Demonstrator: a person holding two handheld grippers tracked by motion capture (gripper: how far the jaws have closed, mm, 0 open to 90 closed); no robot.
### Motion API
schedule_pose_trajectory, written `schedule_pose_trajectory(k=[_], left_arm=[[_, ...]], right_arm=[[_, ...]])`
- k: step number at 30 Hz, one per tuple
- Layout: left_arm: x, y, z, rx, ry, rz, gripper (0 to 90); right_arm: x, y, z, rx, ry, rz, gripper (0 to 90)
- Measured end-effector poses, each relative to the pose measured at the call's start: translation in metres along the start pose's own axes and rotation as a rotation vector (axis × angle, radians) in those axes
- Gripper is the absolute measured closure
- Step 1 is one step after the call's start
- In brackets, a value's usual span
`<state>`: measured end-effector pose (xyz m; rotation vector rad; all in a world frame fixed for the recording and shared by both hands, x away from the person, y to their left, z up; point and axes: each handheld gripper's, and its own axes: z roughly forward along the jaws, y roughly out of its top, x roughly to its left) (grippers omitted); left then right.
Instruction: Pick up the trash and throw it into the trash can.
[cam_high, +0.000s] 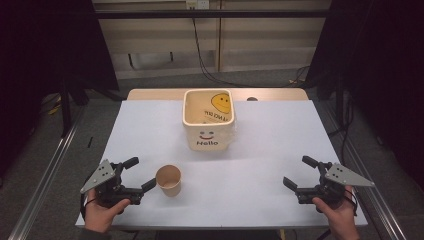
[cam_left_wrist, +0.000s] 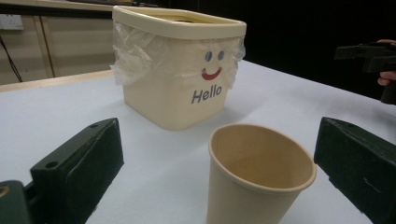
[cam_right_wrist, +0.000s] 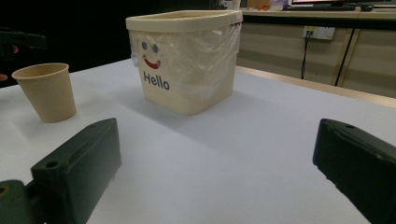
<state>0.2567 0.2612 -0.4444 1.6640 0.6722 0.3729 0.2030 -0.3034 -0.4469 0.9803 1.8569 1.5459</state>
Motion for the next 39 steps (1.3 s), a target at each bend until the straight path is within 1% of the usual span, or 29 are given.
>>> schedule_pose_trajectory(k=[2, 7, 8, 9, 10, 11, 12, 13, 14, 15, 16, 17, 18, 19, 21, 23, 24, 25, 28, 29, 30, 32, 33, 34, 35, 36, 37, 38, 39], left_arm=[[0.0, 0.001, 0.0, 0.0, -0.008, -0.003, 1.1], [0.0, 0.004, 0.002, 0.008, -0.003, 0.006, 0.8], [0.0, 0.008, 0.004, 0.001, -0.011, 0.002, 0.8], [0.0, 0.008, 0.004, 0.001, -0.011, 0.002, 0.7], [-0.001, 0.01, 0.004, -0.006, -0.006, -0.013, 0.5], [-0.001, 0.016, 0.004, -0.01, -0.009, 0.003, 0.4], [-0.001, 0.016, 0.004, -0.01, -0.009, 0.003, 0.4], [-0.001, 0.019, 0.004, -0.008, -0.009, 0.012, 0.4], [-0.001, 0.026, 0.004, -0.017, -0.01, 0.011, 0.1], [-0.001, 0.03, 0.003, -0.014, -0.014, 0.023, 0.1], [-0.001, 0.03, 0.003, -0.014, -0.014, 0.023, 0.1], [-0.001, 0.033, 0.003, -0.023, -0.019, 0.009, 0.1], [-0.001, 0.039, 0.003, -0.024, -0.023, 0.017, 0.1], [-0.001, 0.039, 0.003, -0.024, -0.023, 0.017, 0.1], [0.001, 0.05, 0.004, -0.027, -0.022, 0.008, 0.1], [0.001, 0.053, 0.005, -0.034, -0.03, 0.007, 0.1], [0.001, 0.059, 0.005, -0.03, -0.023, 0.013, 0.1], [0.002, 0.069, 0.006, -0.041, -0.031, 0.017, 0.1], [0.005, 0.081, 0.005, -0.065, -0.034, 0.006, 0.1], [0.005, 0.081, 0.005, -0.065, -0.034, 0.006, 0.1], [0.006, 0.089, 0.004, -0.072, -0.031, 0.01, 0.1], [0.006, 0.095, 0.004, -0.076, -0.036, 0.008, 0.1], [0.007, 0.099, 0.003, -0.068, -0.031, 0.013, 0.1], [0.007, 0.099, 0.003, -0.068, -0.031, 0.013, 0.1], [0.006, 0.107, 0.003, -0.075, -0.034, 0.024, 0.1], [0.006, 0.107, 0.003, -0.075, -0.034, 0.024, 0.1], [0.007, 0.111, 0.003, -0.077, -0.039, 0.026, 0.1], [0.007, 0.119, 0.002, -0.068, -0.035, 0.039, 0.1], [0.007, 0.119, 0.002, -0.068, -0.035, 0.039, 0.1]], right_arm=[[0.0, 0.0, 0.0, -0.001, 0.003, 0.0, 0.7], [0.0, 0.0, 0.0, -0.002, 0.003, 0.0, 0.7], [-0.001, 0.0, 0.0, 0.001, 0.008, -0.003, 0.7], [-0.002, -0.001, 0.0, -0.002, 0.007, -0.007, 0.7], [-0.002, -0.001, 0.0, -0.003, 0.007, -0.008, 0.7], [-0.002, -0.001, 0.0, -0.003, 0.006, -0.006, 0.7], [-0.001, 0.0, 0.0, -0.003, 0.0, 0.001, 0.7], [-0.001, 0.0, 0.0, -0.003, 0.0, 0.001, 0.7], [-0.001, 0.0, 0.0, -0.001, 0.001, 0.003, 0.7], [-0.001, 0.0, 0.0, -0.001, 0.002, 0.004, 0.7], [-0.001, 0.0, 0.0, 0.0, 0.003, 0.004, 0.7], [-0.001, 0.0, 0.0, -0.001, 0.0, 0.004, 0.7], [-0.001, 0.0, 0.0, -0.001, 0.001, 0.004, 0.7], [-0.001, 0.0, 0.0, -0.001, 0.002, 0.004, 0.8], [-0.001, 0.0, -0.001, 0.002, 0.003, 0.003, 0.7], [-0.001, 0.0, 0.0, -0.001, 0.004, 0.005, 0.7], [-0.002, 0.0, -0.001, 0.0, 0.004, 0.003, 0.7], [-0.002, 0.0, -0.001, -0.002, 0.002, 0.003, 0.7], [-0.002, 0.0, 0.0, -0.005, 0.002, 0.001, 0.7], [-0.002, 0.0, 0.0, -0.005, 0.002, 0.001, 0.7], [-0.002, 0.0, 0.0, -0.005, 0.002, 0.0, 0.7], [-0.002, 0.0, 0.0, -0.005, 0.003, 0.0, 0.7], [-0.002, 0.0, 0.0, -0.005, 0.005, 0.001, 0.7], [-0.002, 0.0, 0.0, -0.005, 0.005, 0.001, 0.7], [-0.002, 0.0, 0.0, -0.005, 0.006, 0.004, 0.7], [-0.002, 0.0, 0.0, -0.005, 0.006, 0.004, 0.7], [-0.003, 0.0, 0.0, -0.007, 0.007, 0.0, 0.7], [-0.002, 0.0, 0.0, -0.007, 0.007, 0.0, 0.7], [-0.002, 0.0, 0.0, -0.007, 0.007, 0.0, 0.7]])
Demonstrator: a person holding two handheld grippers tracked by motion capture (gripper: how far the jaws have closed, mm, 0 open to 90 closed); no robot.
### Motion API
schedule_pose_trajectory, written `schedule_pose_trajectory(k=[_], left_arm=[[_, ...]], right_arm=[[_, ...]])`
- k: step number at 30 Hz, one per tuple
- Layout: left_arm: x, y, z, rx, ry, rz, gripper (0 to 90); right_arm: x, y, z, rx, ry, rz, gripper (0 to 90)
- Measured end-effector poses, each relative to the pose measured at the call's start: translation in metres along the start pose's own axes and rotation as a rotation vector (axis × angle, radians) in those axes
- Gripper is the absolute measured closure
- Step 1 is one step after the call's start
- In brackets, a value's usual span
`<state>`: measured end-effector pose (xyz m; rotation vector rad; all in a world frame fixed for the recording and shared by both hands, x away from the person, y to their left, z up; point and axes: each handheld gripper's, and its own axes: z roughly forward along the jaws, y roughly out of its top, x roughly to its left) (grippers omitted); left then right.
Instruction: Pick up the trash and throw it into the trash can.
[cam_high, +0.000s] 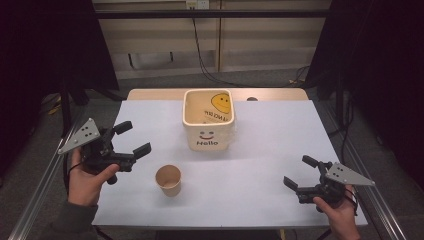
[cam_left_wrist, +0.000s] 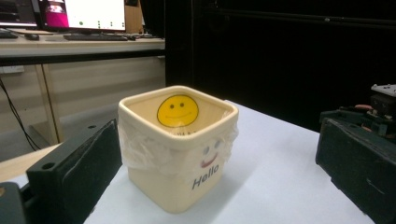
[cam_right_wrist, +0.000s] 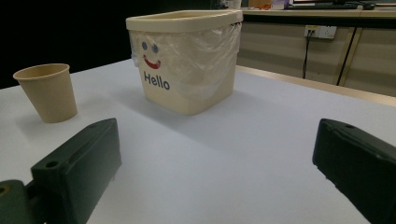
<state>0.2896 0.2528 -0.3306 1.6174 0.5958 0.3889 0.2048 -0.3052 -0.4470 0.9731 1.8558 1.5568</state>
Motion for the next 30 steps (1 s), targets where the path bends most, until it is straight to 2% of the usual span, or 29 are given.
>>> schedule_pose_trajectory(k=[6, 10, 11, 13, 14, 15, 16, 17, 18, 19, 20, 21, 22, 24, 25, 26, 27, 29, 30], left_arm=[[0.0, 0.016, 0.003, 0.027, -0.013, 0.012, 0.1], [-0.003, 0.026, 0.01, 0.092, -0.034, 0.023, 0.1], [-0.003, 0.026, 0.01, 0.092, -0.034, 0.023, 0.1], [-0.006, 0.033, 0.016, 0.153, -0.044, 0.034, 0.2], [-0.006, 0.033, 0.016, 0.153, -0.044, 0.034, 0.3], [-0.007, 0.037, 0.02, 0.2, -0.05, 0.037, 0.4], [-0.007, 0.038, 0.022, 0.227, -0.051, 0.037, 0.6], [-0.007, 0.038, 0.022, 0.227, -0.051, 0.037, 0.6], [-0.007, 0.04, 0.025, 0.251, -0.058, 0.04, 0.6], [-0.007, 0.041, 0.03, 0.301, -0.064, 0.04, 0.6], [-0.007, 0.041, 0.03, 0.301, -0.064, 0.04, 0.6], [-0.007, 0.041, 0.032, 0.326, -0.065, 0.048, 0.7], [-0.009, 0.042, 0.037, 0.375, -0.07, 0.048, 0.7], [-0.01, 0.044, 0.042, 0.418, -0.073, 0.047, 0.9], [-0.01, 0.044, 0.042, 0.418, -0.073, 0.047, 0.9], [-0.012, 0.044, 0.047, 0.473, -0.077, 0.04, 0.9], [-0.012, 0.044, 0.047, 0.473, -0.077, 0.04, 0.9], [-0.015, 0.042, 0.056, 0.571, -0.08, 0.066, 1.1], [-0.016, 0.041, 0.059, 0.59, -0.081, 0.067, 1.2]], right_arm=[[0.0, 0.0, 0.0, 0.003, -0.001, -0.003, 0.7], [0.0, 0.0, 0.0, 0.004, 0.001, -0.003, 0.7], [0.0, 0.0, 0.0, 0.004, 0.001, -0.003, 0.7], [0.0, 0.0, 0.0, 0.012, 0.004, 0.001, 0.7], [0.0, 0.0, 0.001, 0.012, 0.003, -0.002, 0.7], [0.0, 0.0, 0.001, 0.011, 0.004, -0.003, 0.7], [0.0, 0.0, 0.001, 0.01, 0.007, -0.003, 0.7], [0.0, 0.0, 0.001, 0.01, 0.007, -0.003, 0.7], [0.0, 0.0, 0.001, 0.011, 0.008, -0.003, 0.7], [0.0, 0.0, 0.001, 0.012, 0.009, -0.002, 0.7], [0.0, 0.0, 0.001, 0.012, 0.009, -0.002, 0.7], [0.0, 0.0, 0.001, 0.014, 0.01, -0.002, 0.7], [0.0, 0.0, 0.001, 0.014, 0.011, -0.002, 0.7], [0.001, 0.0, 0.001, 0.015, 0.017, -0.004, 0.7], [0.001, 0.0, 0.001, 0.015, 0.017, -0.004, 0.7], [0.001, 0.0, 0.001, 0.019, 0.014, -0.001, 0.7], [0.001, 0.0, 0.001, 0.019, 0.014, -0.001, 0.7], [0.001, 0.0, 0.001, 0.019, 0.013, 0.0, 0.7], [0.001, 0.0, 0.001, 0.018, 0.013, 0.001, 0.7]])
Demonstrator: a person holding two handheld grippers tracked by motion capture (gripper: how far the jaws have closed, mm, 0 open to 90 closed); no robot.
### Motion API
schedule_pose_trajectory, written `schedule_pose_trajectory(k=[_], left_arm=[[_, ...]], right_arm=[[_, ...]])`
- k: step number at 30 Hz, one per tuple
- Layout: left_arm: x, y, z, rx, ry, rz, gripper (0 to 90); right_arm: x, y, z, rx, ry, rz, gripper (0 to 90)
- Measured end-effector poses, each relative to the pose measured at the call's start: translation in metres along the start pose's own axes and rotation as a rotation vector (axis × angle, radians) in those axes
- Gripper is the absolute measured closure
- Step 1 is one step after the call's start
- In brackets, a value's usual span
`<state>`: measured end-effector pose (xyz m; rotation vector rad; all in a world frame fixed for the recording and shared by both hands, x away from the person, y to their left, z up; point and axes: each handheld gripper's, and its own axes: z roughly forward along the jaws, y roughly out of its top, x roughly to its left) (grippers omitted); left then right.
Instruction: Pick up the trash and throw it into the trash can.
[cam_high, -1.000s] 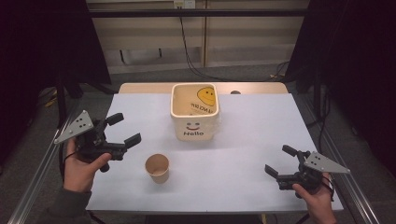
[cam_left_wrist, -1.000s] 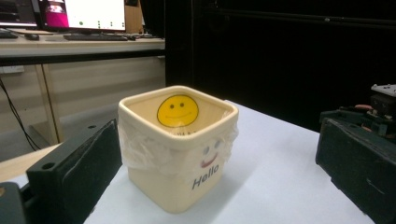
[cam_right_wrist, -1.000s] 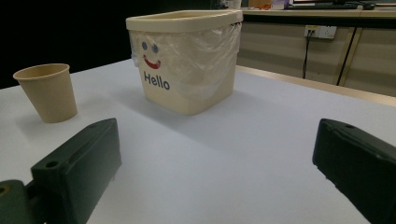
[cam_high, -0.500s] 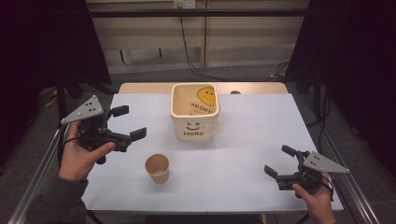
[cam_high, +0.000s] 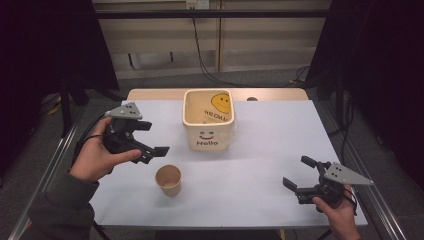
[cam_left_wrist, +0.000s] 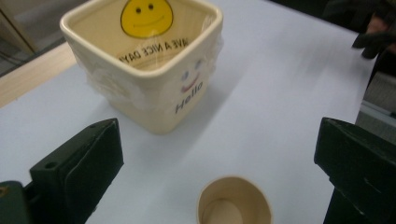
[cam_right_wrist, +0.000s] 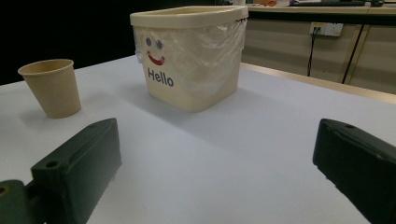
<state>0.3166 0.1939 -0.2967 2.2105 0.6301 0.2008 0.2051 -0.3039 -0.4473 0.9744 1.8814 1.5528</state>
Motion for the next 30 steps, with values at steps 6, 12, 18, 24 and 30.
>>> schedule_pose_trajectory(k=[6, 12, 18, 24, 30], left_arm=[[-0.003, 0.001, 0.017, 0.119, -0.03, 0.004, 1.5], [-0.006, 0.0, 0.032, 0.233, -0.067, 0.014, 1.5], [-0.012, -0.007, 0.054, 0.39, -0.11, 0.038, 2.3], [-0.015, -0.016, 0.071, 0.485, -0.114, 0.052, 3.1], [-0.016, -0.031, 0.086, 0.575, -0.114, 0.06, 3.7]], right_arm=[[0.0, -0.001, 0.001, 0.011, 0.012, -0.008, 0.7], [0.0, -0.001, 0.001, 0.009, 0.011, -0.008, 0.8], [0.0, 0.0, 0.001, 0.004, 0.011, -0.008, 0.7], [0.0, 0.0, 0.001, 0.005, 0.009, -0.009, 0.8], [0.0, 0.0, 0.001, 0.005, 0.008, -0.009, 0.8]])
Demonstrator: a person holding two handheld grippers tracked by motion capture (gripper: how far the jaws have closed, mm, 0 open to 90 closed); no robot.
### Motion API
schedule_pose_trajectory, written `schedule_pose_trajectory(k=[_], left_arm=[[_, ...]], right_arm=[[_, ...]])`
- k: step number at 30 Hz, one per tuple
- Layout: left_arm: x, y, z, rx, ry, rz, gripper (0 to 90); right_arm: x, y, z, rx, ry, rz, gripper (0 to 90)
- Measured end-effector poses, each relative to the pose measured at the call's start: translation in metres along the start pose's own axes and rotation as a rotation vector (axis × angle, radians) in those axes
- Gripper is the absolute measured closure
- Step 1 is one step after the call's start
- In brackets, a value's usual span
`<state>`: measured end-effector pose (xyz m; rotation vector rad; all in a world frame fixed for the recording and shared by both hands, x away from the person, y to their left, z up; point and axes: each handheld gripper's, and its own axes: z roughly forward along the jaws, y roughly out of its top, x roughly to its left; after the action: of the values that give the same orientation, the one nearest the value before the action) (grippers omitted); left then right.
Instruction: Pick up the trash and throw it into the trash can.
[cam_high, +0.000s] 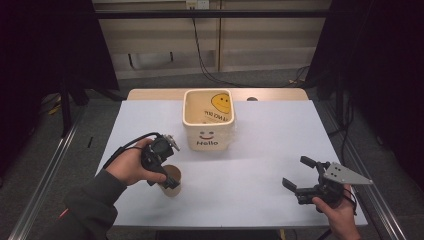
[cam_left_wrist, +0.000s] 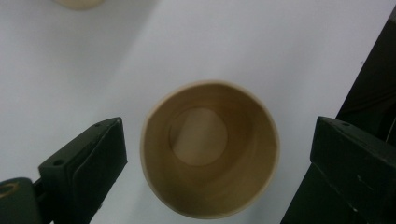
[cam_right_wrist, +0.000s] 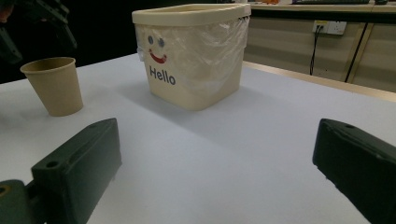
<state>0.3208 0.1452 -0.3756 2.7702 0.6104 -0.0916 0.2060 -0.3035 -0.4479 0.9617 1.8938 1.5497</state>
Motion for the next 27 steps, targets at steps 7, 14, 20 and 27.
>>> schedule_pose_trajectory(k=[7, 14, 20, 27], left_arm=[[0.001, -0.005, 0.016, 0.065, 0.014, -0.001, 9.8], [0.003, -0.004, 0.013, 0.096, -0.021, -0.015, 19.2], [0.003, 0.0, -0.003, 0.053, -0.029, -0.02, 19.9], [0.006, 0.018, -0.05, -0.004, -0.016, -0.026, 20.3]], right_arm=[[0.0, 0.0, 0.0, 0.002, 0.002, 0.001, 0.7], [0.0, 0.0, 0.0, 0.004, 0.003, -0.002, 0.8], [0.0, 0.0, 0.0, 0.001, 0.003, -0.001, 0.8], [0.0, 0.0, 0.0, 0.0, 0.0, 0.002, 0.8]])
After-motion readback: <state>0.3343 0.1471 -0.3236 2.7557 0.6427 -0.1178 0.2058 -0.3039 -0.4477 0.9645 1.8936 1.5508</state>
